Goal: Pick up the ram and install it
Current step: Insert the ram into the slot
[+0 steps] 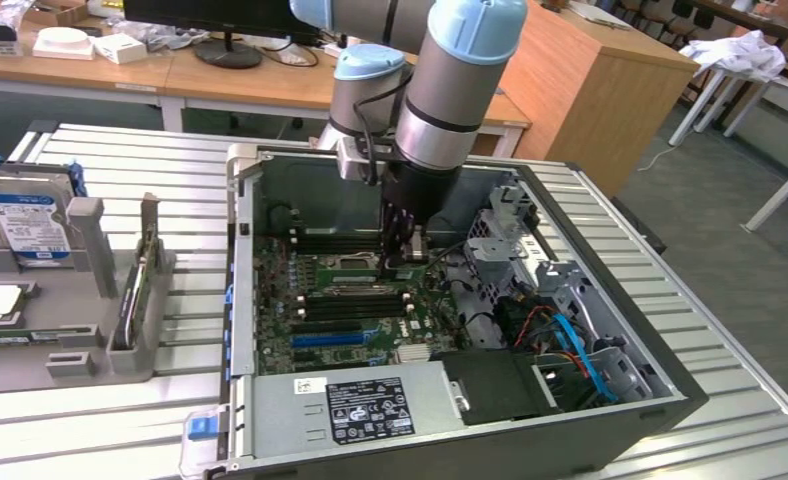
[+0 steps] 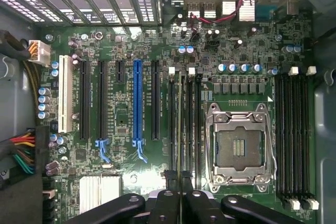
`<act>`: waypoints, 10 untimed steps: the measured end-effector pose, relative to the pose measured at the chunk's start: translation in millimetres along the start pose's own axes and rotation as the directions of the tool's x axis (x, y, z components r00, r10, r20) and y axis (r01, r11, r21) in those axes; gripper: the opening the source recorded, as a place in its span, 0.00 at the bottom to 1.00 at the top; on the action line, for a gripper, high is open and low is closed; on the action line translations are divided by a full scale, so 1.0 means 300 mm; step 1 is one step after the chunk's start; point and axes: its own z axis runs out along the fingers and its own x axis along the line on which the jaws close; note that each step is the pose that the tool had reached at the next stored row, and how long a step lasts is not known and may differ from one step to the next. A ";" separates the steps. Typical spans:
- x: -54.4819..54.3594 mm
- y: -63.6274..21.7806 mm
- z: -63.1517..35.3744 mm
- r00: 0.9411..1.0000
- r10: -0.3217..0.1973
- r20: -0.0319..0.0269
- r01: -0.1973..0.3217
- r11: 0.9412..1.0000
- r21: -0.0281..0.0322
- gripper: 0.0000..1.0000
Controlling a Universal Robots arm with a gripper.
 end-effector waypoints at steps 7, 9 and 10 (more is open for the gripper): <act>0.000 -0.001 0.021 1.000 0.000 -0.002 0.000 1.000 0.000 0.12; 0.000 0.000 0.031 1.000 0.000 -0.006 0.000 1.000 0.000 0.12; 0.000 0.000 0.036 1.000 0.000 -0.007 0.000 1.000 0.000 0.12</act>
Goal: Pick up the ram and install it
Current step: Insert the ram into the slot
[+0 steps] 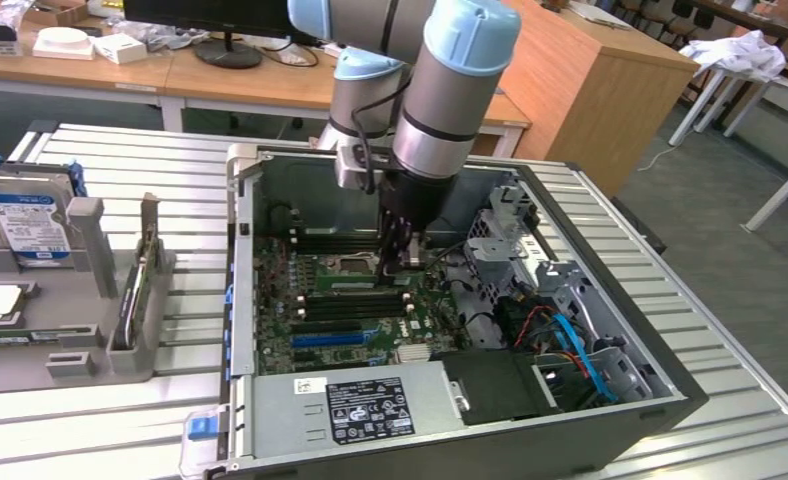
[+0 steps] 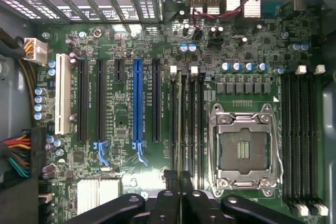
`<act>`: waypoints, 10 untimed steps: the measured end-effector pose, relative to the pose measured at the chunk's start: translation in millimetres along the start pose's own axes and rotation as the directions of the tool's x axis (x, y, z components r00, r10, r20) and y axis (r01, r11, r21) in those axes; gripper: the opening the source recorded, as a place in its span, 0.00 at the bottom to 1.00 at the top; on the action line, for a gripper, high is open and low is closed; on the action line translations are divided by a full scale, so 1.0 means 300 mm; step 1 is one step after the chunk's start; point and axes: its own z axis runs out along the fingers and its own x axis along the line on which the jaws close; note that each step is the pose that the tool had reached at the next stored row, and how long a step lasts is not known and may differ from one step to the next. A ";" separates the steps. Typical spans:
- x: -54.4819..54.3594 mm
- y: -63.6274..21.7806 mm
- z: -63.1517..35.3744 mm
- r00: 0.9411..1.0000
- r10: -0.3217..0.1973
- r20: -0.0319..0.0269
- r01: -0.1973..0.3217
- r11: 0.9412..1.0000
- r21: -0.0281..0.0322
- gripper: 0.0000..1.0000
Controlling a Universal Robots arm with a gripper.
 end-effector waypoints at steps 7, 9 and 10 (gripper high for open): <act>0.002 -0.001 0.023 1.000 -0.011 -0.014 0.011 1.000 -0.005 0.12; 0.002 -0.001 0.026 1.000 -0.017 -0.014 0.017 1.000 -0.005 0.12; 0.002 -0.001 0.028 1.000 -0.019 -0.014 0.019 1.000 -0.005 0.12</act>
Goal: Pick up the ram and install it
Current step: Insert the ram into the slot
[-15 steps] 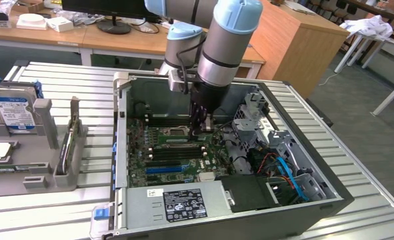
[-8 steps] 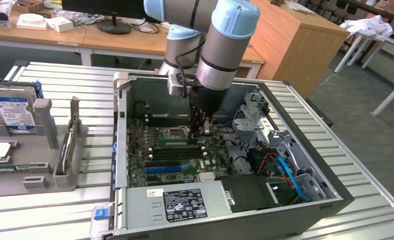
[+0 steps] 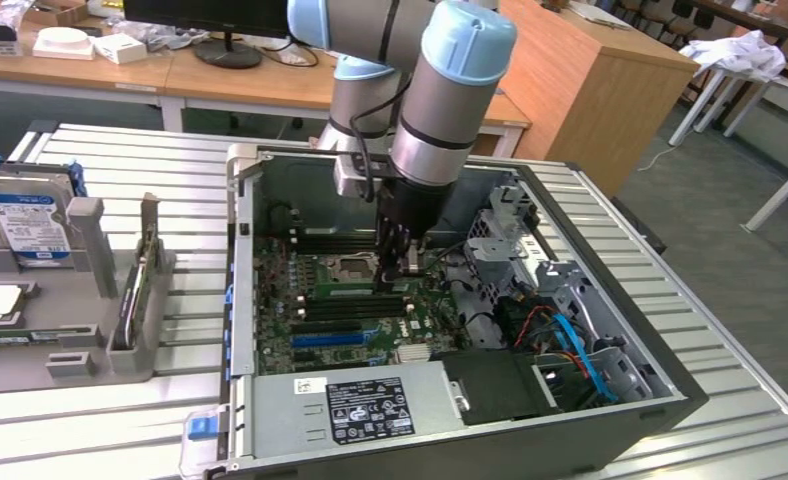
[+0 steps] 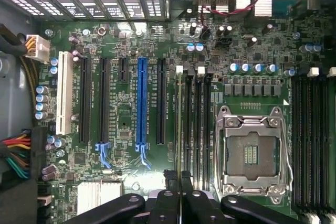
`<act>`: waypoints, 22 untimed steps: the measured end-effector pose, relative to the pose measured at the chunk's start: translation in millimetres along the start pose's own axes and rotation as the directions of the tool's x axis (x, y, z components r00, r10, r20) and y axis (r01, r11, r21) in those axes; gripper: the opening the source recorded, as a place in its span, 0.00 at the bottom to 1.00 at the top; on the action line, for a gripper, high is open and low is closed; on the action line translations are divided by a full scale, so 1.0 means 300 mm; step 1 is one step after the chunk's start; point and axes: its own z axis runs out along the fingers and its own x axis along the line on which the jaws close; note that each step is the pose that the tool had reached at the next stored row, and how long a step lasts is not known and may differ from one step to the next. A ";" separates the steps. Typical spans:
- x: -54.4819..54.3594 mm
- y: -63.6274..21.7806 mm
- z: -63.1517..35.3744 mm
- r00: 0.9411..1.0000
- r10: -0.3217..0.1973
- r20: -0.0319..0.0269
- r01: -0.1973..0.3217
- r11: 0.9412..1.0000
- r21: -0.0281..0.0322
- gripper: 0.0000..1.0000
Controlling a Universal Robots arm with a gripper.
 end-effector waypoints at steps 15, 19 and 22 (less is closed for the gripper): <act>-0.006 0.007 0.040 1.000 -0.007 0.000 0.007 1.000 0.002 0.12; -0.007 0.007 0.041 1.000 -0.009 0.000 0.009 1.000 0.002 0.12; -0.007 0.007 0.042 1.000 -0.024 -0.001 0.024 1.000 0.002 0.12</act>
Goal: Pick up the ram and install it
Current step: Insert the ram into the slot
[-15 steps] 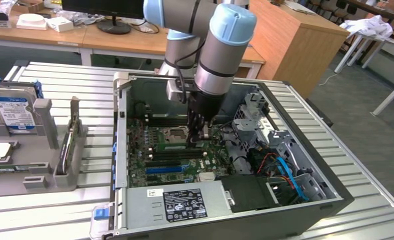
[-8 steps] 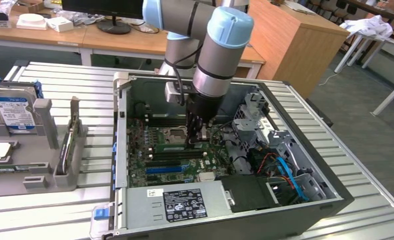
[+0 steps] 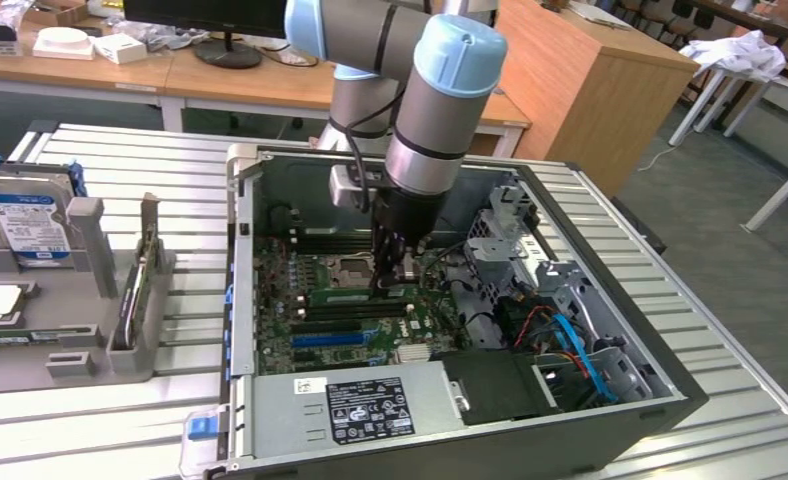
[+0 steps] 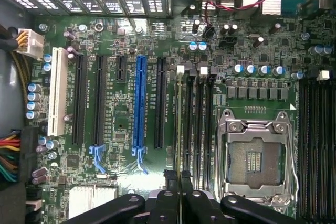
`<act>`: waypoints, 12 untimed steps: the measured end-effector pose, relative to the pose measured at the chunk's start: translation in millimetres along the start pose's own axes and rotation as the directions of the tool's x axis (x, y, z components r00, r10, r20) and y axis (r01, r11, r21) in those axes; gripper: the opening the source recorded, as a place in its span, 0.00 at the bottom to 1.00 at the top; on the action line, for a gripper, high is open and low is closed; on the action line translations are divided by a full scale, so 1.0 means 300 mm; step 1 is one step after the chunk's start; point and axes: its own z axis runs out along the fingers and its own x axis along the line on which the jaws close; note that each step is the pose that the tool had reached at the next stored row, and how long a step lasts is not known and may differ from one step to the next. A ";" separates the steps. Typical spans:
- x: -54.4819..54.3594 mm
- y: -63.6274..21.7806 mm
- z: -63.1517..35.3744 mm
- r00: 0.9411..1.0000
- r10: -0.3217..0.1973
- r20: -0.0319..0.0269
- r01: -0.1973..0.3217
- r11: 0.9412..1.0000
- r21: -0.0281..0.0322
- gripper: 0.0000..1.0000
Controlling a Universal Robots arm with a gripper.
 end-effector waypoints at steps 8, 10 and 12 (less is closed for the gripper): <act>0.000 -0.001 0.015 1.000 -0.002 0.000 0.002 1.000 0.000 0.12; 0.000 -0.004 0.019 1.000 -0.002 0.000 0.002 1.000 0.000 0.12; 0.000 -0.004 0.023 1.000 -0.002 0.000 0.002 1.000 0.000 0.12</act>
